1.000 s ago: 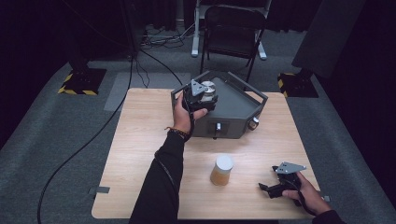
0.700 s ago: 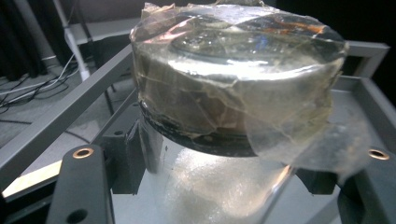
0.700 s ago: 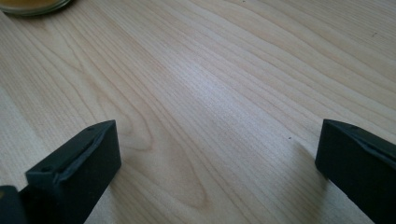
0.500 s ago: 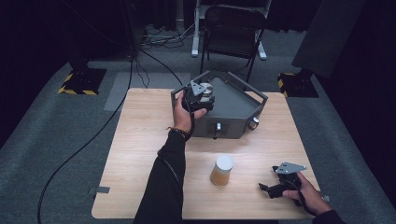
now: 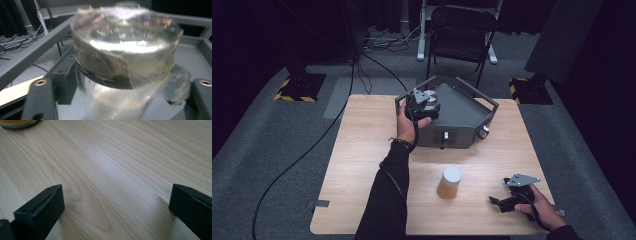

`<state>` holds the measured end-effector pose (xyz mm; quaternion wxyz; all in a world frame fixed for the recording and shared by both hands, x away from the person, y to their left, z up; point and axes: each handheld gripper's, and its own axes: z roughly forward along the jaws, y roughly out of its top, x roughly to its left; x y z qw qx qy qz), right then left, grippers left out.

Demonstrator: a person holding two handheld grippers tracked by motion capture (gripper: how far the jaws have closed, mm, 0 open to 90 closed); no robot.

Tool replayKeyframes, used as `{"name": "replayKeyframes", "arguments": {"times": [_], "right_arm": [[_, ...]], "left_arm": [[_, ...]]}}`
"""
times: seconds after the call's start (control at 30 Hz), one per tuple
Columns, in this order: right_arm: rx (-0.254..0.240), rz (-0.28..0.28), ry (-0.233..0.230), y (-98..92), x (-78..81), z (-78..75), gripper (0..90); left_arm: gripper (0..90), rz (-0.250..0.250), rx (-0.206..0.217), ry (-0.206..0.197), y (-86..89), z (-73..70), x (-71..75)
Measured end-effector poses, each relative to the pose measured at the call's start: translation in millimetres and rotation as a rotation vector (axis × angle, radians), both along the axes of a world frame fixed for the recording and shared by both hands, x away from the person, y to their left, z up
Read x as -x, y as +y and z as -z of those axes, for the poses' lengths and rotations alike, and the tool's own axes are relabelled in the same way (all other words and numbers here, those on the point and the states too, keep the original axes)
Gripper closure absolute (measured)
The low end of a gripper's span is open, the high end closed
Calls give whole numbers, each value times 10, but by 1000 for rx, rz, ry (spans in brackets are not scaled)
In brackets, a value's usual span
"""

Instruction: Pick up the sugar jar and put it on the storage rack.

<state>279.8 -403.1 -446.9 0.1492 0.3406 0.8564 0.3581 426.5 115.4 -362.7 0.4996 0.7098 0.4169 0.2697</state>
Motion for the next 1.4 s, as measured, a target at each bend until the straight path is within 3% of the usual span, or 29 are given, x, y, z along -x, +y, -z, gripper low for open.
{"name": "replayKeyframes", "arguments": {"times": [0.2, 0.37, 0.5, 0.63, 0.87, 0.97, 1.2, 1.3, 1.4], "right_arm": [[0, 0, 0, 0, 0, 0, 0], [-1, 1, 1, 0, 0, 0, 0], [0, 1, 0, 0, 0, 0, 0], [0, 0, 1, 0, 0, 0, 0], [0, 0, 0, 0, 0, 0, 0], [0, 1, 0, 0, 0, 0, 0], [0, 1, 0, 1, 0, 0, 0], [0, 1, 0, 1, 0, -1, 0], [0, 1, 0, 1, 0, 0, 0]], "left_arm": [[99, -41, -16, -46, 3, -33, 84], [12, -32, -24, -52, 59, -85, 135], [0, -18, 4, -79, 113, -117, 209], [0, -2, -26, -99, 125, -191, 296], [0, 30, -45, -134, 106, -230, 437], [0, 38, -89, -157, 52, -241, 528], [0, 67, -141, -189, 21, -246, 689], [0, 72, -197, -201, -2, -248, 751], [0, 74, -213, -212, 13, -220, 803]]}}
